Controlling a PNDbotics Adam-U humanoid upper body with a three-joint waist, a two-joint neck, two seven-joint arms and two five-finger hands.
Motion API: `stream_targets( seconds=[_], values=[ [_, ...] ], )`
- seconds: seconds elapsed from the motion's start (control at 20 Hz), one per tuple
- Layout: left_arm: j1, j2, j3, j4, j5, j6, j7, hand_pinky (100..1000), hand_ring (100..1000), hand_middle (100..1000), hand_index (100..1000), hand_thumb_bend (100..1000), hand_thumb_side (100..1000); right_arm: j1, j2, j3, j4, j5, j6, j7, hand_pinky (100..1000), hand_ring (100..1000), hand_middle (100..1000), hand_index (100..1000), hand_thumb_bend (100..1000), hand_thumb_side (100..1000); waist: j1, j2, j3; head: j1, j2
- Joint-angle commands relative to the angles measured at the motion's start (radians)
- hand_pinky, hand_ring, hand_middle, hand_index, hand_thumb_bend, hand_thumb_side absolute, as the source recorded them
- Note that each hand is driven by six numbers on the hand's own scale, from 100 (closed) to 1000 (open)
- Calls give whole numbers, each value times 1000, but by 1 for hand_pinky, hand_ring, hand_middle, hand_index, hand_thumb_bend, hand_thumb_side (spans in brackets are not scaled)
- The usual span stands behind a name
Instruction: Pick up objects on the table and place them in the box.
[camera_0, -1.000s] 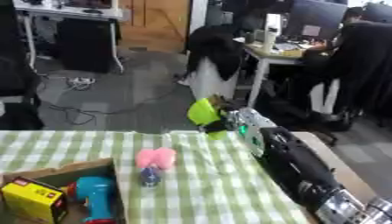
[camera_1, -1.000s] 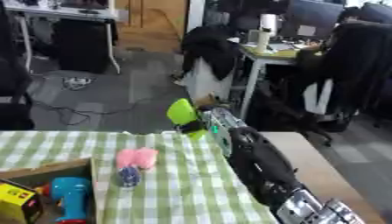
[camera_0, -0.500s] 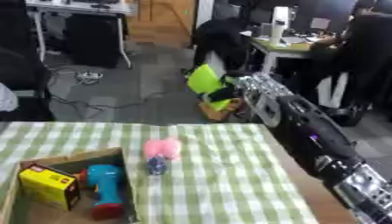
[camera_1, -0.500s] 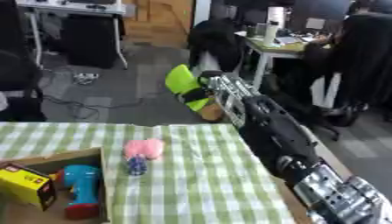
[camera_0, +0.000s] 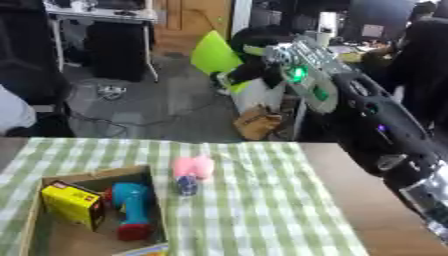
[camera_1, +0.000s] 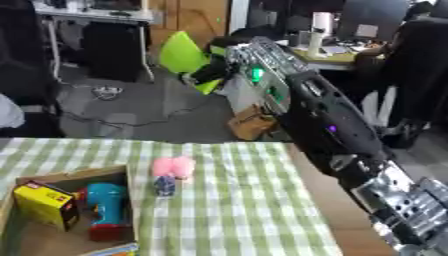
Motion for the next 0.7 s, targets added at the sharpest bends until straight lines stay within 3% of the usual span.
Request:
stream_targets(
  seconds=[0.05, 0.4, 0.7],
  values=[
    [-10, 20, -2, -13, 0, 0, -2, 832, 864, 789, 866, 205, 1000, -29, -13, 7, -76, -22, 17, 35, 100, 100, 100, 155, 100, 784, 11, -29, 4, -7, 9],
    [-13, 13, -3, -13, 0, -4, 2, 831, 863, 789, 866, 209, 1000, -50, 46, 27, -135, -46, 39, 68, 100, 100, 100, 153, 100, 783, 12, -29, 21, -23, 3],
    [-17, 0, -5, -13, 1, -8, 6, 832, 863, 789, 865, 209, 1000, -64, 141, 58, -129, -27, 35, 50, 100, 100, 100, 152, 100, 782, 12, -20, 41, -49, -8]
  ],
)
